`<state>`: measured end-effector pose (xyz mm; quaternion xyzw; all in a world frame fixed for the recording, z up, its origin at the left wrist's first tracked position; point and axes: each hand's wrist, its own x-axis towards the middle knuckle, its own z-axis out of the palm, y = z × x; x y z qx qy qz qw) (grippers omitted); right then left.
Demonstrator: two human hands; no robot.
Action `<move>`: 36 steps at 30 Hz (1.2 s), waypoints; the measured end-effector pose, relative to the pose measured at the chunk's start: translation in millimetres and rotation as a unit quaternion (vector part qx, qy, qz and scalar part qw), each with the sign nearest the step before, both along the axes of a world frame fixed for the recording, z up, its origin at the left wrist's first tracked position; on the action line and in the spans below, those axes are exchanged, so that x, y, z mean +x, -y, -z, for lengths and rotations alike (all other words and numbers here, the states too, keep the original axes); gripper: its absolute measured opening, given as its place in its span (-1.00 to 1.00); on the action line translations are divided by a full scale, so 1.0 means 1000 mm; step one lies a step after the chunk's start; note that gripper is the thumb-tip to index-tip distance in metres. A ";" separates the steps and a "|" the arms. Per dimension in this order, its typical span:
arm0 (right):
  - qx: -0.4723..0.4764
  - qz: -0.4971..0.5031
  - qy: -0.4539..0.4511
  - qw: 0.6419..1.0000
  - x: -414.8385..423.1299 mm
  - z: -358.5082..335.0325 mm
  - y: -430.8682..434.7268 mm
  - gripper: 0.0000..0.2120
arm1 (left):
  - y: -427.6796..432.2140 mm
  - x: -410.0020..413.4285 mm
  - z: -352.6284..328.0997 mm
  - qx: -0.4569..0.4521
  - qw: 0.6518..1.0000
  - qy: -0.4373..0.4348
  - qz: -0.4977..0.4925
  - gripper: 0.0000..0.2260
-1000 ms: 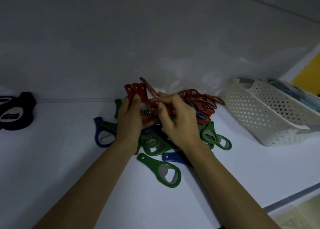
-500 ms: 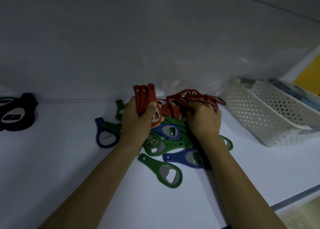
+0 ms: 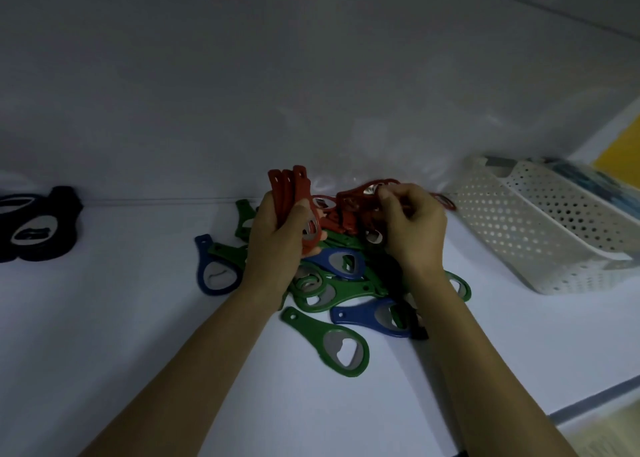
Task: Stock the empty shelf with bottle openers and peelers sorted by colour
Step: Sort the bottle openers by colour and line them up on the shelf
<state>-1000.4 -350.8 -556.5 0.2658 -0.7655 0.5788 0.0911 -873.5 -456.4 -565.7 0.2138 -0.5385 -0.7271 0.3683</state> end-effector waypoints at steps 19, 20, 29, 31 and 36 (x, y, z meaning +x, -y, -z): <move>-0.051 -0.293 0.204 0.933 0.039 -0.011 0.018 0.19 | -0.022 -0.004 0.015 -0.452 0.883 0.087 -0.088 -0.39; -0.060 -0.325 0.242 0.912 0.040 -0.012 0.018 0.20 | -0.022 -0.004 0.015 -0.457 0.880 0.084 -0.102 -0.37; -0.087 -0.238 0.193 0.948 0.072 -0.043 0.016 -0.75 | -0.018 0.005 0.004 -0.401 0.915 0.033 0.018 -0.16; -0.131 -0.239 0.217 0.937 0.078 -0.049 0.014 -0.81 | -0.019 0.012 -0.004 -0.341 0.938 0.004 0.058 -0.24; -0.244 -0.227 0.291 0.897 0.103 -0.049 0.030 -0.86 | -0.035 0.045 -0.021 -0.178 0.982 -0.039 0.058 -0.70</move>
